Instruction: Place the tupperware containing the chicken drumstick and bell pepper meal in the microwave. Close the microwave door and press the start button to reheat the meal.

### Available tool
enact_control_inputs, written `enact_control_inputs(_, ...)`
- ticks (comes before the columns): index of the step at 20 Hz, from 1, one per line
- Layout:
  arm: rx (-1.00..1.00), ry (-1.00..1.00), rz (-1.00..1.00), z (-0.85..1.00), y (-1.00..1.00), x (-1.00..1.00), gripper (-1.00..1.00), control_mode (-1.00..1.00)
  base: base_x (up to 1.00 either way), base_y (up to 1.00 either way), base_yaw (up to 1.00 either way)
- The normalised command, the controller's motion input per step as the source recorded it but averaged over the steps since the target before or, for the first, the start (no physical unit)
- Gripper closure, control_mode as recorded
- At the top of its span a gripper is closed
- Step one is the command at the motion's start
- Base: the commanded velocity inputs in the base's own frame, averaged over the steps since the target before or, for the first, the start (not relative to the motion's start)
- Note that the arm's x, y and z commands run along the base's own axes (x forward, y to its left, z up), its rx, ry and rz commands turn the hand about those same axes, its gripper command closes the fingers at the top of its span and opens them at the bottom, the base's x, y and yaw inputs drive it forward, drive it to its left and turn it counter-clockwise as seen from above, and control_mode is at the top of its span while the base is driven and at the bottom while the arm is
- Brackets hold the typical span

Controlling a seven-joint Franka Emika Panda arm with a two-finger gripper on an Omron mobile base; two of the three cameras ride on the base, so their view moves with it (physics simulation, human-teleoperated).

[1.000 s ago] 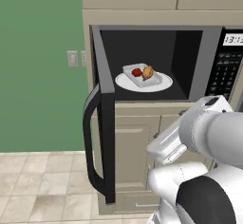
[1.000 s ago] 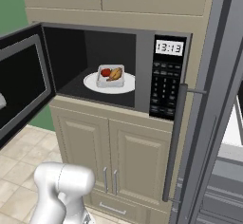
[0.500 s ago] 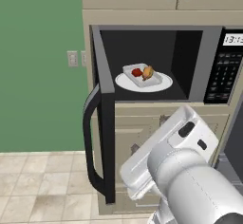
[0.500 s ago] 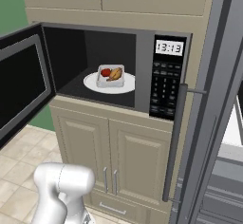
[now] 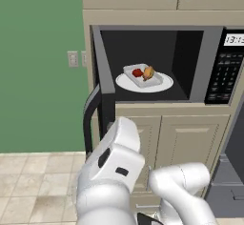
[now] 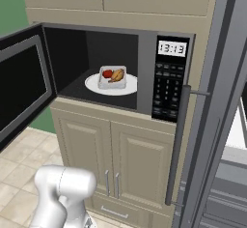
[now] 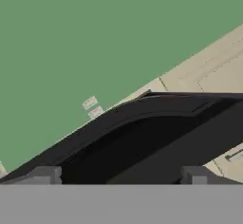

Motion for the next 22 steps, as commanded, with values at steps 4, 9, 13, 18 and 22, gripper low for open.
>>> enact_control_inputs(4,-0.22,-0.05,-0.1,-0.02,0.86,0.1,-1.0,-1.0,0.0,0.0,0.0)
enact_control_inputs(9,-0.21,0.0,-0.13,-0.29,0.58,0.37,-1.0,-1.0,0.0,0.0,0.0)
enact_control_inputs(13,-0.21,0.02,-0.16,-0.39,0.41,0.58,-1.0,-1.0,0.0,0.0,0.0)
enact_control_inputs(18,-0.22,0.03,-0.19,-0.36,0.36,0.7,-1.0,-1.0,0.0,0.0,0.0)
enact_control_inputs(22,-0.21,0.03,-0.2,-0.3,0.35,0.75,-1.0,-1.0,0.0,0.0,0.0)
